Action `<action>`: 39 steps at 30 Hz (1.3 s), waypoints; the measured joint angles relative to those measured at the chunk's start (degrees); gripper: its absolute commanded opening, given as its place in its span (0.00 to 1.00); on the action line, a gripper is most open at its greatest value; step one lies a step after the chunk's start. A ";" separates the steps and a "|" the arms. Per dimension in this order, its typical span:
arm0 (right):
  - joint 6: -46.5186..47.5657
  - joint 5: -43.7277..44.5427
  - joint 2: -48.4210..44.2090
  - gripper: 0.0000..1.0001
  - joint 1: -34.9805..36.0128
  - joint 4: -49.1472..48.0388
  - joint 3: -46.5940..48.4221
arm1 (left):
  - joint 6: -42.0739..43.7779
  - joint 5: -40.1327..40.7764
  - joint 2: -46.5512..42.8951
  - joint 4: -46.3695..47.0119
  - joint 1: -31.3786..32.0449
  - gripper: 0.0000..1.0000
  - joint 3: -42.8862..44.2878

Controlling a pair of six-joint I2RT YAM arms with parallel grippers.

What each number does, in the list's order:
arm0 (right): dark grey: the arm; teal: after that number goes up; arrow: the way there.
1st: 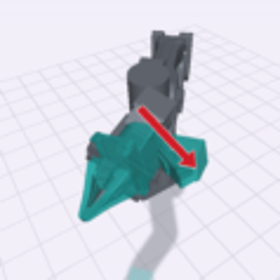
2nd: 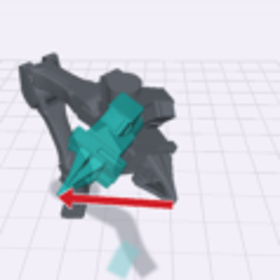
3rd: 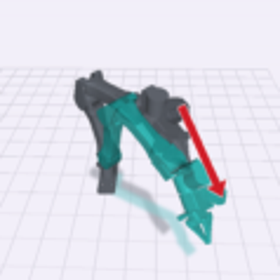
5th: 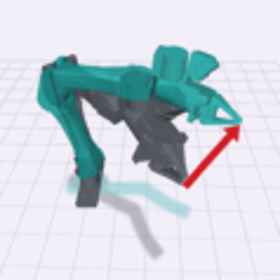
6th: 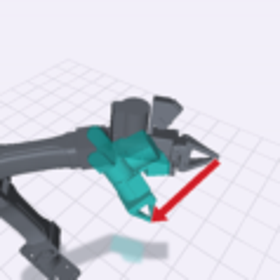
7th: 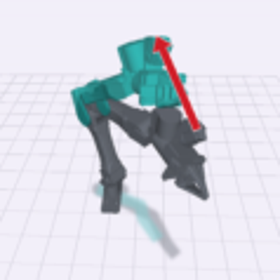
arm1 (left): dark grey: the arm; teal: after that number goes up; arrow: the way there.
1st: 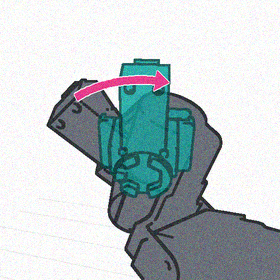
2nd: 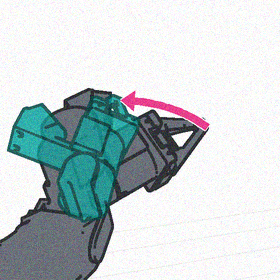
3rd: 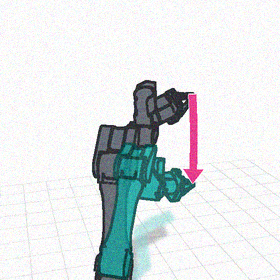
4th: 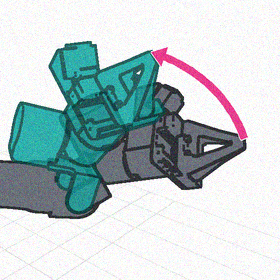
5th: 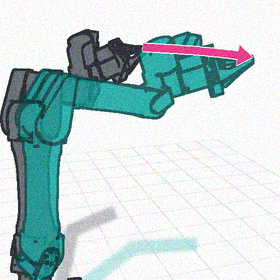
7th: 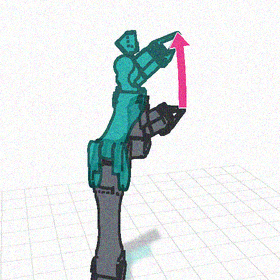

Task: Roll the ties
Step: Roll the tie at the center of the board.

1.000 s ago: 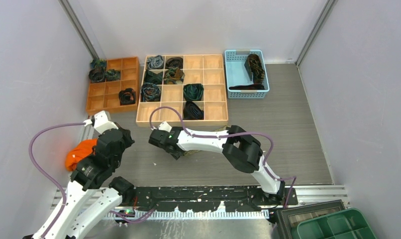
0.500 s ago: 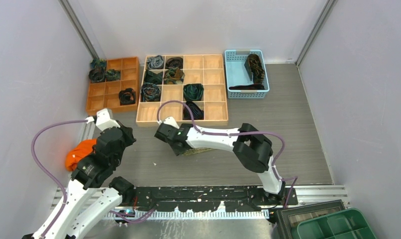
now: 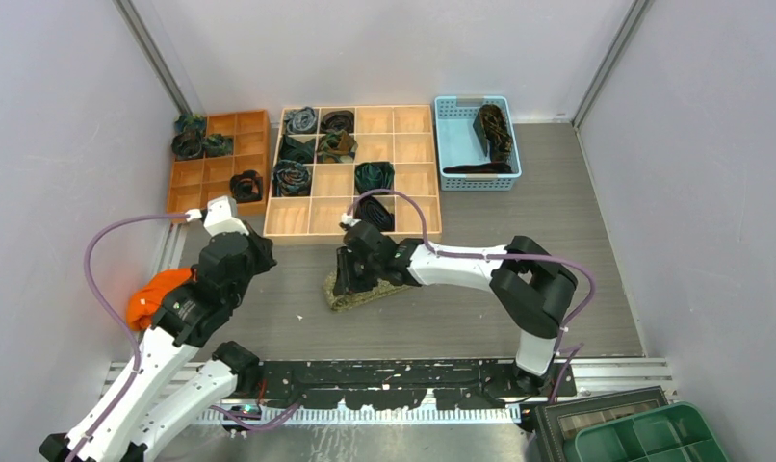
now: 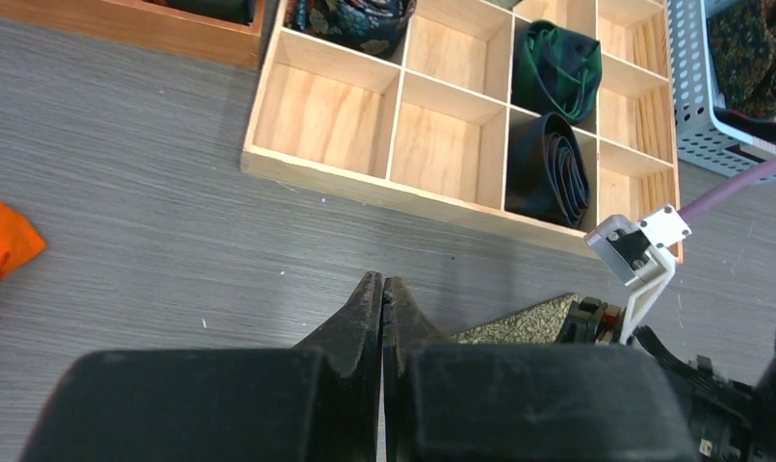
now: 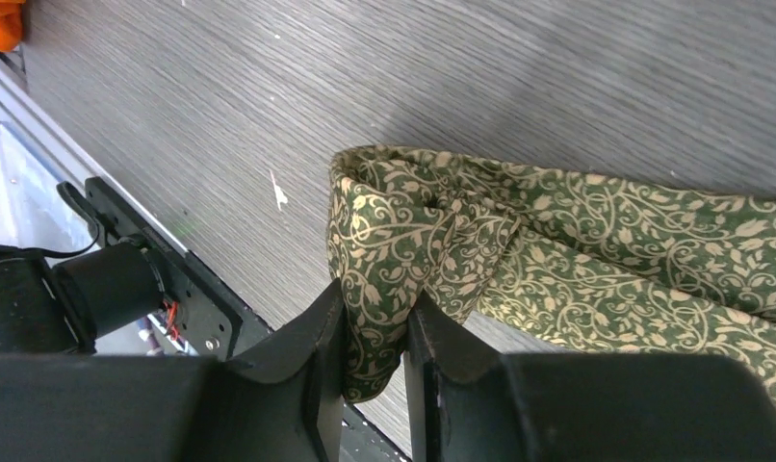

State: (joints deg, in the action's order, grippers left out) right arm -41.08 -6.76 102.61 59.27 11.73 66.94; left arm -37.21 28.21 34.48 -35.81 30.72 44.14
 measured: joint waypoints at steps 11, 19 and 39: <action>-10.14 -9.57 -3.93 0.29 -5.44 -20.85 -16.41 | 0.42 -4.94 5.22 4.33 0.00 0.00 0.63; -10.75 -10.86 -5.92 0.51 -9.97 -22.71 -20.68 | 0.13 -8.96 9.31 7.80 0.00 0.00 0.63; 0.09 0.02 -11.26 0.57 -10.69 -2.89 -14.99 | -0.42 -16.55 23.63 19.69 0.00 0.00 -4.55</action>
State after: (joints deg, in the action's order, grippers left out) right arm -40.99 -6.74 91.35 48.58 8.84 51.94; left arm -37.63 11.66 58.11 -16.12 30.72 39.59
